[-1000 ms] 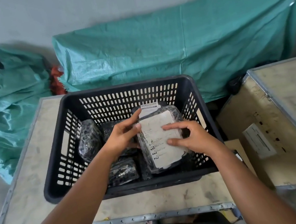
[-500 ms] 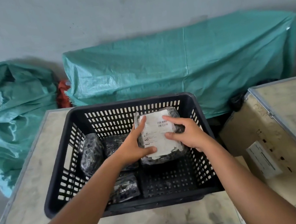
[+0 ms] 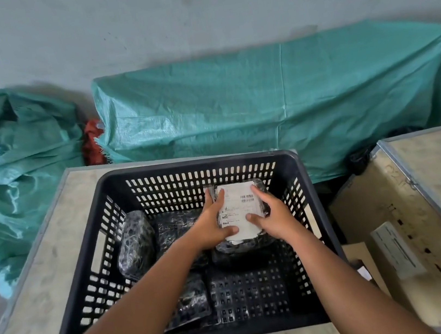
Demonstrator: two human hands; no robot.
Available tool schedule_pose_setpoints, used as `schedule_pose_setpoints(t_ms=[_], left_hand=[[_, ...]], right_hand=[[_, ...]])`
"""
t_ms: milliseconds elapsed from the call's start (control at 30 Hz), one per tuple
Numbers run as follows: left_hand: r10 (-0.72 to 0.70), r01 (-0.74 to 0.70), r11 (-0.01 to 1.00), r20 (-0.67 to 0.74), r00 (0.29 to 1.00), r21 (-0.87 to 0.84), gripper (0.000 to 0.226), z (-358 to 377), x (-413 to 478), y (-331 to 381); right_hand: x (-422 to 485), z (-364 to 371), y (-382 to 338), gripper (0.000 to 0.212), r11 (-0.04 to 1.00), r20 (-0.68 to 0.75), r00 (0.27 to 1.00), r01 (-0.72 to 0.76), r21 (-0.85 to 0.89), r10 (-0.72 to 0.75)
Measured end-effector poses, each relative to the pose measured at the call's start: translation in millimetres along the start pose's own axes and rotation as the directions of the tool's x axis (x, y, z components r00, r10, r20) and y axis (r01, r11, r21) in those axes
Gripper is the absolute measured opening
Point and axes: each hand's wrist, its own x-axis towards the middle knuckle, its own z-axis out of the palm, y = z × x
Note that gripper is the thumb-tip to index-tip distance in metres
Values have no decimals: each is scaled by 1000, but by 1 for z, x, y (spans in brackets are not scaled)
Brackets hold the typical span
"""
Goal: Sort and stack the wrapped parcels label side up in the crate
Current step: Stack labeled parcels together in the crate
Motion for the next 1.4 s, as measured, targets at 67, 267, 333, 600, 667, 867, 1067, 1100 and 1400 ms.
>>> schedule_pose_setpoints(t_ms=[67,267,333,600,667,867,1067,1100,1400], left_hand=[[2,-4,999,39,999,50,122,-5,5,-1],[3,-5,1000,89,996,25,122,-7,8,-7],[11,-11,1000,75,997,-2,121,-8,4,-5],[-29,28,999,21,999,44,103,-40,-24,21],[-12,14,1000,-81,997,23,87,-59,-45,21],[142,-219,967,-439,887,-131,54,-124,-125,-7],[236,-185,972,-608,758,145,33,-156,-167,-57],[165,-77,983,-602,781,169,36,-157,-170,-68],[-134,38,977,-467,874,-210,59,-144,-178,-103]], right_hand=[[-1,0,1,87,1000,-8,1000,-9,28,10],[2,3,-1,86,998,3,1000,-22,58,22],[-1,4,-3,85,998,-4,1000,-16,59,16],[-12,-1,-11,71,994,-65,997,23,-105,-30],[-20,-3,-15,62,979,-92,994,39,-200,-59],[-36,22,-62,43,919,-129,929,308,-248,-346],[-16,104,-98,43,938,198,926,340,-69,-321],[-11,120,-95,45,935,251,918,339,-99,-307],[13,194,-33,96,532,586,810,483,-696,31]])
